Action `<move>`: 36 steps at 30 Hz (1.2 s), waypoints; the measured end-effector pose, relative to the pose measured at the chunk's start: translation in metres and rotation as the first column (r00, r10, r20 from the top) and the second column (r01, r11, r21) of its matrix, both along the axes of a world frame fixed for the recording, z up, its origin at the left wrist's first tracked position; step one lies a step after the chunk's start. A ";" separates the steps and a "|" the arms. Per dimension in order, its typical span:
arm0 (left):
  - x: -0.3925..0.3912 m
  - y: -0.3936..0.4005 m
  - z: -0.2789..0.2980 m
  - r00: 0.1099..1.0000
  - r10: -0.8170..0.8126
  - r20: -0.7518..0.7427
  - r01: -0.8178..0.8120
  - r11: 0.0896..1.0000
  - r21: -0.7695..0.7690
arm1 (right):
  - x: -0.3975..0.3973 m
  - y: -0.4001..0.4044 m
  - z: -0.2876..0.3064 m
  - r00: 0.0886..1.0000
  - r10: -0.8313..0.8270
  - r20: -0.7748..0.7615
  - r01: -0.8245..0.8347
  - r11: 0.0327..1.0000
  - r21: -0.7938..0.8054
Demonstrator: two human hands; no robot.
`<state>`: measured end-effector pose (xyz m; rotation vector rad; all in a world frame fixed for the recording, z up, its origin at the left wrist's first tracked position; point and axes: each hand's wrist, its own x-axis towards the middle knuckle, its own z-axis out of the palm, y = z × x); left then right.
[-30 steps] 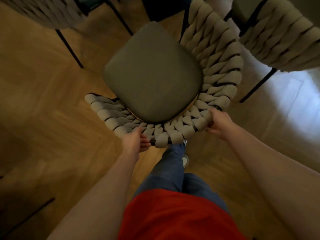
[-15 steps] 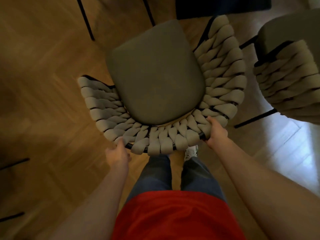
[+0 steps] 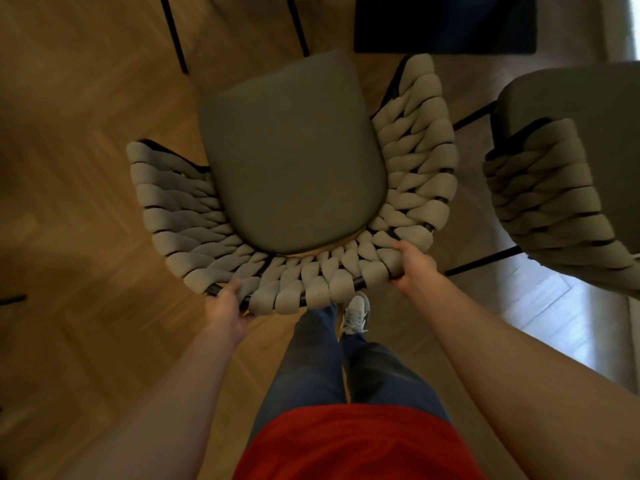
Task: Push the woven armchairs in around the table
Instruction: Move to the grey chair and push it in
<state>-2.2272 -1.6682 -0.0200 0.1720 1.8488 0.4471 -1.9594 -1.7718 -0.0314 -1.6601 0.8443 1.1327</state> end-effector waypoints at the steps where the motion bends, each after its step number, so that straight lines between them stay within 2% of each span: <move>1: 0.000 0.000 0.000 1.000 -0.004 0.001 0.004 1.000 -0.001 | 0.001 0.000 -0.001 1.000 -0.010 0.000 0.010 1.000 -0.005; 7: 0.004 0.011 -0.002 1.000 -0.019 0.017 0.020 1.000 -0.021 | 0.013 0.004 0.002 0.999 -0.048 0.002 0.048 0.999 0.001; 13: 0.031 0.039 0.000 0.990 -0.131 0.056 0.131 0.991 0.002 | 0.034 0.013 0.003 0.995 -0.104 0.010 0.104 0.995 -0.002; 24: 0.108 0.113 -0.009 0.943 -0.331 0.034 0.329 0.943 0.050 | 0.085 0.031 -0.008 0.976 -0.217 -0.011 0.217 0.976 0.014; 36: 0.192 0.174 -0.013 0.932 -0.362 0.011 0.359 0.929 0.085 | 0.162 0.077 -0.013 0.985 -0.168 -0.028 0.169 0.983 0.076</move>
